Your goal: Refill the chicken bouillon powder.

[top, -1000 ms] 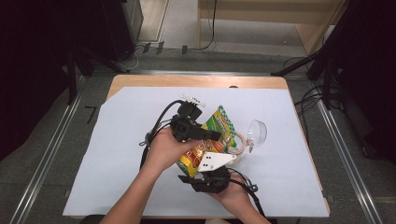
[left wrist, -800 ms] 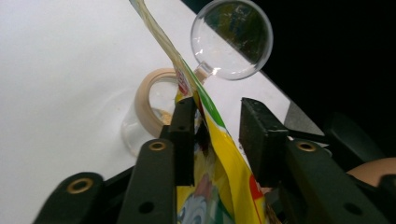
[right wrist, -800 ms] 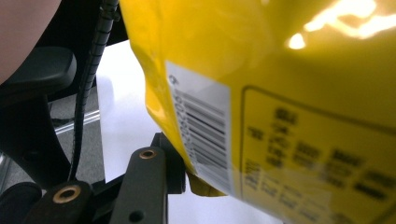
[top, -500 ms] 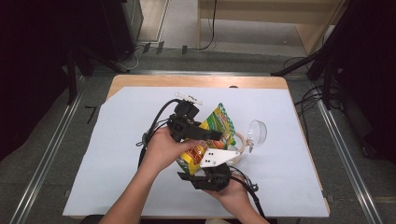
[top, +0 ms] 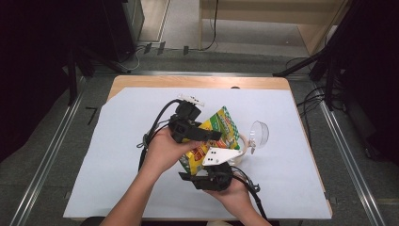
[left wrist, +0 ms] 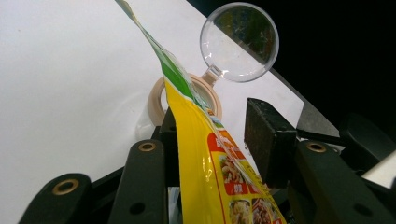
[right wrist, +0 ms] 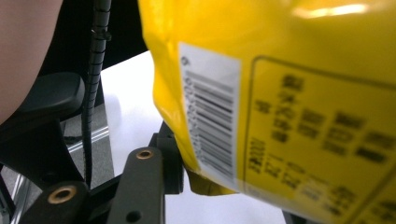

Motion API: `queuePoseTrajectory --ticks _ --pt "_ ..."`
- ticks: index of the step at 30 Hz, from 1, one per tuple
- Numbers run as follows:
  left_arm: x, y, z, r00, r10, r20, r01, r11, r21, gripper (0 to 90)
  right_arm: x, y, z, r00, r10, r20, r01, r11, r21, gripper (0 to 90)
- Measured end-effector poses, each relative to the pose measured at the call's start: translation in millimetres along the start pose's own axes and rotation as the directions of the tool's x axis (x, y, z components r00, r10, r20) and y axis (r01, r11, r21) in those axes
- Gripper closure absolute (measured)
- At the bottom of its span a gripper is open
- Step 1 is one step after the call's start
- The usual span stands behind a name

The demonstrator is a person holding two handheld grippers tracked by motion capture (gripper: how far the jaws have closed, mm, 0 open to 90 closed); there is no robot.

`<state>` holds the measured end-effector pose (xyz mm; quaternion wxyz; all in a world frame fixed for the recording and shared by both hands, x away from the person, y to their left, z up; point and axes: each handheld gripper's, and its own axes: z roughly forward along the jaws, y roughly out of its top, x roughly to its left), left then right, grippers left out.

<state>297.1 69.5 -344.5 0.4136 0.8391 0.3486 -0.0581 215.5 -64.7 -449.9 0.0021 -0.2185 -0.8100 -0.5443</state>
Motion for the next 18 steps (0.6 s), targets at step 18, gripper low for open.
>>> queuePoseTrajectory --ticks 18 --pt "6.3 16.7 -5.5 1.0 0.0 -0.005 0.0 1.0 0.008 63.9 -4.7 17.0 6.5 0.9988 -0.034 0.035 0.034 0.999 0.002 65.7"
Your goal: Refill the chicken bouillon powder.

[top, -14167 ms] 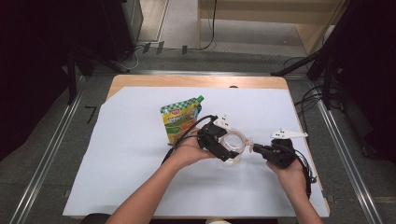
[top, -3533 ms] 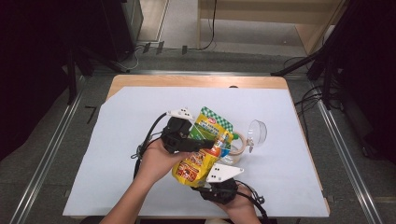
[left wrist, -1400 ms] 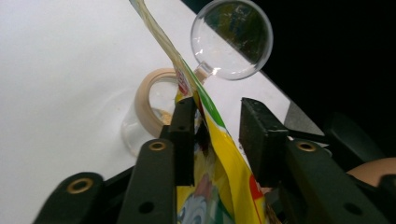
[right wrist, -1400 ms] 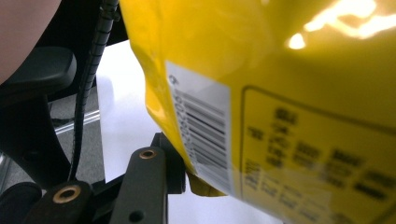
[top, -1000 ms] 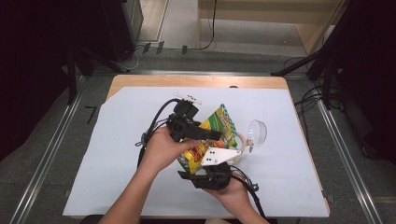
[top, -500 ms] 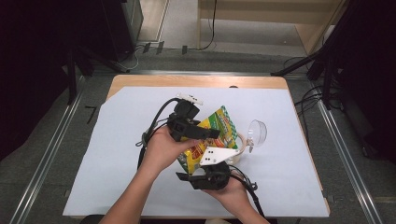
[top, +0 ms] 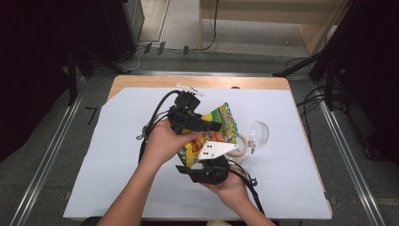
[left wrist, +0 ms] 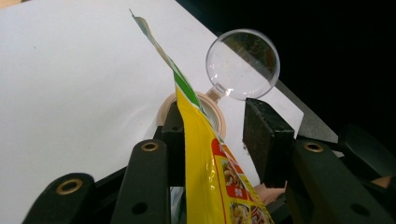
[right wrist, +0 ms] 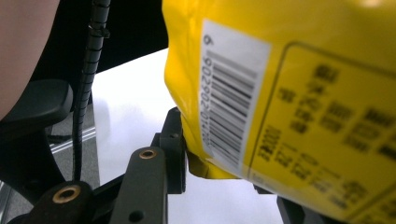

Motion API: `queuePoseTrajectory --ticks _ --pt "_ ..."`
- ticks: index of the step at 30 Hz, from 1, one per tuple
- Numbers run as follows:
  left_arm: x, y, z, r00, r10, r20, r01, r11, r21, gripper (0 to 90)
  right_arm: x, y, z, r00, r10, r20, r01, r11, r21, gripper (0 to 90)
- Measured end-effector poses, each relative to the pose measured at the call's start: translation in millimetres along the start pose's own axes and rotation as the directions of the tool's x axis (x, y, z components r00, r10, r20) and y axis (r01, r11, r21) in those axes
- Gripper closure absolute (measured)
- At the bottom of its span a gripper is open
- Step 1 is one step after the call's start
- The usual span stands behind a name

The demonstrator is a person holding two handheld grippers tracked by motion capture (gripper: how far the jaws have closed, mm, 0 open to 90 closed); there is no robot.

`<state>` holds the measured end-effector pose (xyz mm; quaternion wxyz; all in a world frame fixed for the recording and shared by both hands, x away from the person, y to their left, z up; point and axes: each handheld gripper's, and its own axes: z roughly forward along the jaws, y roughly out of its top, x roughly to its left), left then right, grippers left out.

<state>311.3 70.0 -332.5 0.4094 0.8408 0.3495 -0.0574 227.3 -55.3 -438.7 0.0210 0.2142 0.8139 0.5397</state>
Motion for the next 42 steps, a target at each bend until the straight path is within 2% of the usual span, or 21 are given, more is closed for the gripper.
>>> queuePoseTrajectory --ticks 3,12,17,23,36,42 --pt "-0.8 -3.2 2.3 0.9999 0.011 0.002 -0.011 0.9999 -0.003 65.3 0.7 -4.1 4.3 0.9999 0.013 0.002 -0.013 1.0 -0.001 66.4" --pt "-8.4 -5.1 3.8 0.9987 0.049 -0.013 -0.049 0.9987 -0.011 64.5 1.3 -8.6 1.6 0.9999 0.005 0.01 -0.005 1.0 -0.006 67.3" --pt "-9.9 -4.7 2.8 0.9986 0.052 -0.007 -0.052 0.9981 -0.032 63.2 0.8 -7.4 -0.9 0.9998 -0.002 0.019 0.003 1.0 -0.016 67.4" --pt "-10.8 -4.2 2.3 0.9986 0.051 -0.01 -0.051 0.9977 -0.043 62.2 -0.2 -6.5 -2.2 0.9999 0.012 0.011 -0.012 1.0 -0.018 67.4" --pt "-9.4 -4.8 3.9 0.9986 0.052 -0.012 -0.053 0.9978 -0.041 62.7 -0.5 -7.6 -1.5 0.9998 0.019 0.007 -0.019 1.0 -0.016 67.4" --pt "-9.7 -5.0 3.4 0.9984 0.054 -0.014 -0.055 0.9974 -0.046 62.7 -0.9 -7.4 -1.8 0.9998 0.007 0.016 -0.007 1.0 -0.015 67.4"
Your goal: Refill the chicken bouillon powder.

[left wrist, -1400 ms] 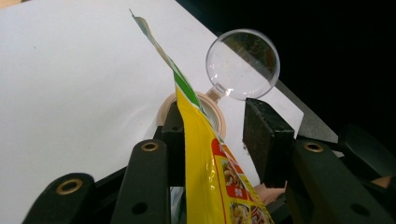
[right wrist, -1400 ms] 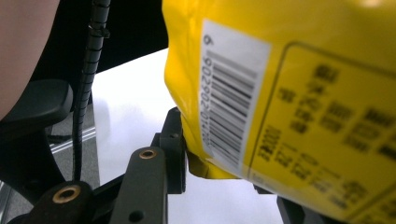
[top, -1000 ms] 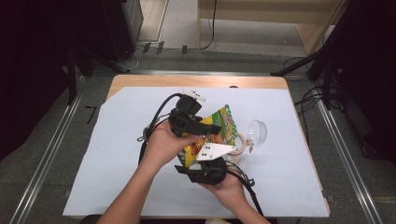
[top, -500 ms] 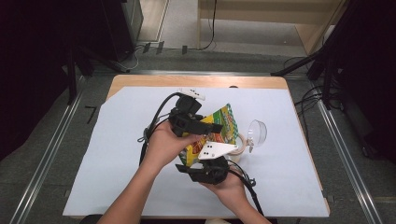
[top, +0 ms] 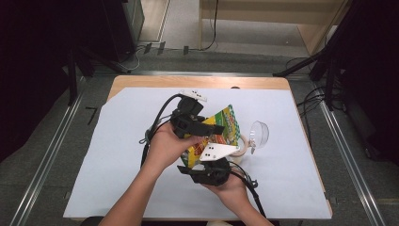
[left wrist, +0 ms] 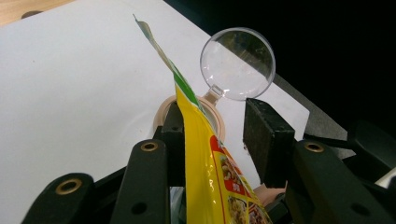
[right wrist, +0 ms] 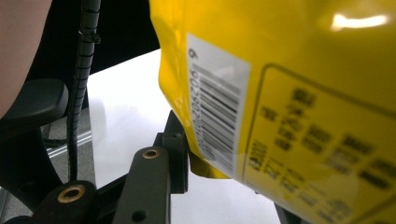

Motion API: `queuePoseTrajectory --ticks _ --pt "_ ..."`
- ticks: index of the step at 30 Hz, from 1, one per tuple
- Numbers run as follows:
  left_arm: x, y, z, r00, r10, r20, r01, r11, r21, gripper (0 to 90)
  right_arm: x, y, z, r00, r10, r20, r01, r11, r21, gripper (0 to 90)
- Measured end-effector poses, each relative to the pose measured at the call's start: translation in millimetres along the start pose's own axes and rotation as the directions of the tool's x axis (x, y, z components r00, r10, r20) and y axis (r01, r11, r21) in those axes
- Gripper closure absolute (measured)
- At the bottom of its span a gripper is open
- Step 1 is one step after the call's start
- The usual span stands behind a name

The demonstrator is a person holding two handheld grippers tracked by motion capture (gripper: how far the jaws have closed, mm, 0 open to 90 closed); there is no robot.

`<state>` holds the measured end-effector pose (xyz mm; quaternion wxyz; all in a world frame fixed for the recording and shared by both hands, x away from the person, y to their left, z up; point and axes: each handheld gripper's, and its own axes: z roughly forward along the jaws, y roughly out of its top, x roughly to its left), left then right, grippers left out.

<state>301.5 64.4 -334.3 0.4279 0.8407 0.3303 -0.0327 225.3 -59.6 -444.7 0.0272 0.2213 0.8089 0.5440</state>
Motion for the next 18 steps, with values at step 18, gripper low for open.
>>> queuePoseTrajectory --ticks 18 --pt "-0.3 -0.1 1.0 1.0 0.006 0.001 -0.006 1.0 0.002 62.4 0.1 -1.3 1.0 1.0 0.005 -0.002 -0.005 1.0 -0.003 67.3"
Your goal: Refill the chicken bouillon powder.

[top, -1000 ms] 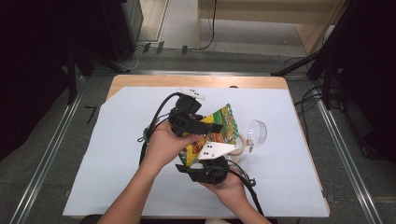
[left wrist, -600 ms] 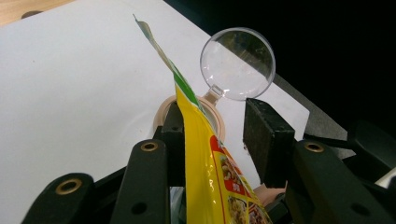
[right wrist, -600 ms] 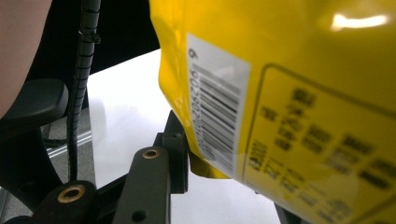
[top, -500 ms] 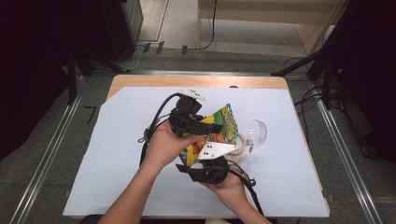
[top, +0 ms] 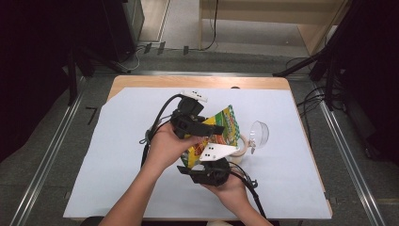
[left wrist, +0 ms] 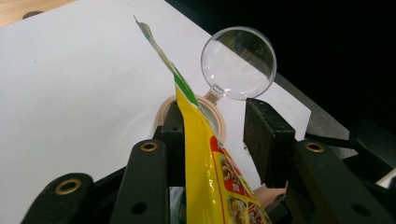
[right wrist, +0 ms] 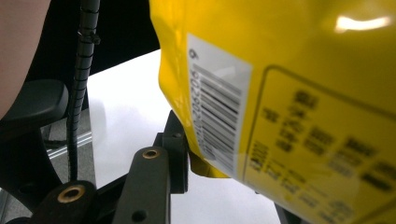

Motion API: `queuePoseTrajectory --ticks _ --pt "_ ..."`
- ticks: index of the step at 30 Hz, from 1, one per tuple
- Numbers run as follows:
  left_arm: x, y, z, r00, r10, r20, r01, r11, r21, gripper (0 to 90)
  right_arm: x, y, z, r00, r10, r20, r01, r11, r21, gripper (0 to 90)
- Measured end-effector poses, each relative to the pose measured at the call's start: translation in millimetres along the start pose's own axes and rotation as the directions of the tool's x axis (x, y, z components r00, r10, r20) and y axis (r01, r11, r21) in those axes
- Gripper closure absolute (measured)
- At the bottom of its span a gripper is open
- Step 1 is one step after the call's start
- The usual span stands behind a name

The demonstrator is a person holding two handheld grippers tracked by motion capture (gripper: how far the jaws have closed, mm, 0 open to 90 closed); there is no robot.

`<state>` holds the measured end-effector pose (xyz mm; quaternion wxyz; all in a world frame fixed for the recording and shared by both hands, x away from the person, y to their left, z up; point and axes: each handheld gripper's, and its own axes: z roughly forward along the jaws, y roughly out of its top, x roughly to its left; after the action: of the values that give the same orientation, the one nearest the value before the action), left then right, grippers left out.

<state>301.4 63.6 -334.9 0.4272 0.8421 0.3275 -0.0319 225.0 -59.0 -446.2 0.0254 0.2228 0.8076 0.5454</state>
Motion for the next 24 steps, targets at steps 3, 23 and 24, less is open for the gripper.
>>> queuePoseTrajectory --ticks 3,23,24 --pt "0.3 0.0 0.0 1.0 -0.002 -0.001 0.002 1.0 0.001 62.5 -0.1 0.0 0.0 1.0 0.001 -0.001 -0.001 1.0 0.001 67.3" --pt "4.3 2.7 -1.5 0.9997 -0.024 0.002 0.024 0.9996 -0.015 62.4 1.2 3.5 -1.2 0.9996 -0.02 0.02 0.02 1.0 0.002 66.5" --pt "4.7 3.1 -0.9 0.9997 -0.023 0.002 0.023 0.9997 -0.009 62.3 1.0 3.4 -1.0 0.9997 -0.017 0.02 0.017 1.0 0.003 66.5"
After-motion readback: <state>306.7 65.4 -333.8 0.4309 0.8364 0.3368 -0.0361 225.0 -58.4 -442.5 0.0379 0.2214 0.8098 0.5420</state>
